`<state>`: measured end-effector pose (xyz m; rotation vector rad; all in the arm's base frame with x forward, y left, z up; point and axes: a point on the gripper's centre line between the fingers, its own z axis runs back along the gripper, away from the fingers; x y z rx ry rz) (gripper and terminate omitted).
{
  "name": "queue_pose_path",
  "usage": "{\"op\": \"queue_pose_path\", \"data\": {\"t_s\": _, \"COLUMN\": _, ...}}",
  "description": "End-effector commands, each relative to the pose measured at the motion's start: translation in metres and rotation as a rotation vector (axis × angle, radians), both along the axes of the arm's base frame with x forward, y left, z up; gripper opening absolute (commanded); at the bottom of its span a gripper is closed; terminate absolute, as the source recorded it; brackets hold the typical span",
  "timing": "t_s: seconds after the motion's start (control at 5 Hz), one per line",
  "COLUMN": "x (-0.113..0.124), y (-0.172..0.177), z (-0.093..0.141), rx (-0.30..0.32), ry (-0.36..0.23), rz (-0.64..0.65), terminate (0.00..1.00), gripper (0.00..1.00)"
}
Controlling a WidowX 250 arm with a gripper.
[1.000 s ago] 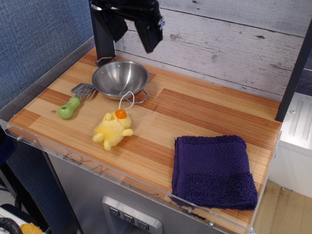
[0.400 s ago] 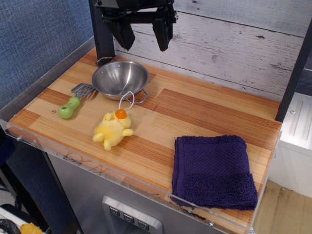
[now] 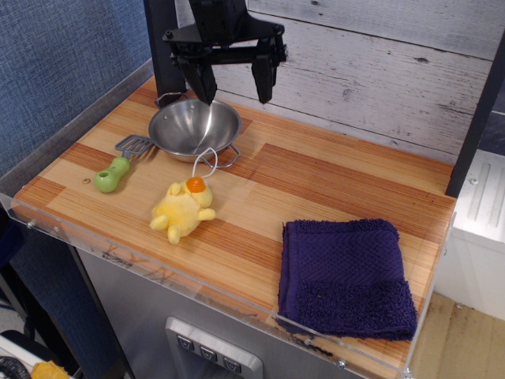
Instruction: Set the bowl to the back left of the dark blue cloth.
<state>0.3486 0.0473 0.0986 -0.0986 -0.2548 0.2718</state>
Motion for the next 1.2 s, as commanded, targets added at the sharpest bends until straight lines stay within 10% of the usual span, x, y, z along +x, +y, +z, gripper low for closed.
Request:
{"op": "queue_pose_path", "data": {"t_s": 0.0, "x": 0.026, "y": 0.014, "z": -0.014, "rx": 0.046, "ry": -0.011, "rz": 0.03, "terminate": 0.0, "gripper": 1.0}}
{"op": "queue_pose_path", "data": {"t_s": 0.8, "x": 0.036, "y": 0.034, "z": -0.057, "rx": 0.116, "ry": 0.073, "rz": 0.054, "terminate": 0.0, "gripper": 1.0}}
{"op": "queue_pose_path", "data": {"t_s": 1.0, "x": 0.032, "y": 0.034, "z": -0.06, "rx": 0.154, "ry": 0.108, "rz": 0.031, "terminate": 0.0, "gripper": 0.0}}
